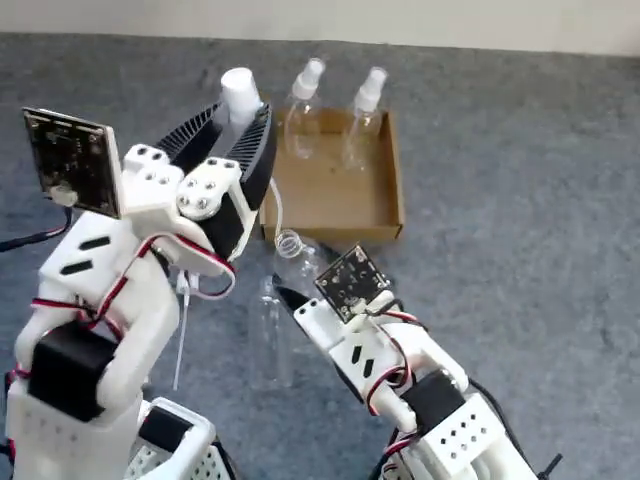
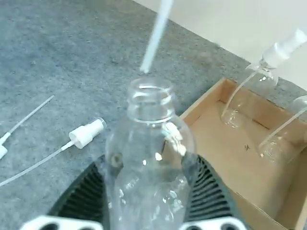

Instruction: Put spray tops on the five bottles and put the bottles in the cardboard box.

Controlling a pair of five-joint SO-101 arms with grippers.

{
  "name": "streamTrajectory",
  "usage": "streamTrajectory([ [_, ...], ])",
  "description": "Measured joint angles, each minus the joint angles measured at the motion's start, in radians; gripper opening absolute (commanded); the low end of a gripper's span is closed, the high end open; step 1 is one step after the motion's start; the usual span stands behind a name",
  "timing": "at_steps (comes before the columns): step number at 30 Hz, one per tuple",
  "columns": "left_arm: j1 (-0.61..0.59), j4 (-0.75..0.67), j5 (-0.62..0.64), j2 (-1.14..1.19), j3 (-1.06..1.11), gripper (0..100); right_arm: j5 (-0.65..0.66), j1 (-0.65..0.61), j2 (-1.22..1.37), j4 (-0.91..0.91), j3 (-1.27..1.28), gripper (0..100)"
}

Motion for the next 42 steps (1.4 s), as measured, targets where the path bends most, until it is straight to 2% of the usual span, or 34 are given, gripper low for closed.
streamTrajectory([
  [9,0.0,0.025,0.008,0.0,0.029,0,0.0,0.0,0.0,0.0,0.002,0.3],
  [22,0.002,-0.037,0.057,-0.002,0.118,0,0.002,-0.005,0.002,0.0,0.003,0.3],
  [31,0.135,-0.037,0.052,-0.005,0.123,0,0.002,-0.005,0.002,0.0,0.003,0.3],
  [38,0.135,-0.037,0.054,-0.005,0.124,0,-0.005,-0.005,0.002,0.0,0.003,0.3],
  [42,0.083,-0.029,0.057,-0.005,0.133,0,-0.074,-0.005,0.002,0.0,0.003,0.3],
])
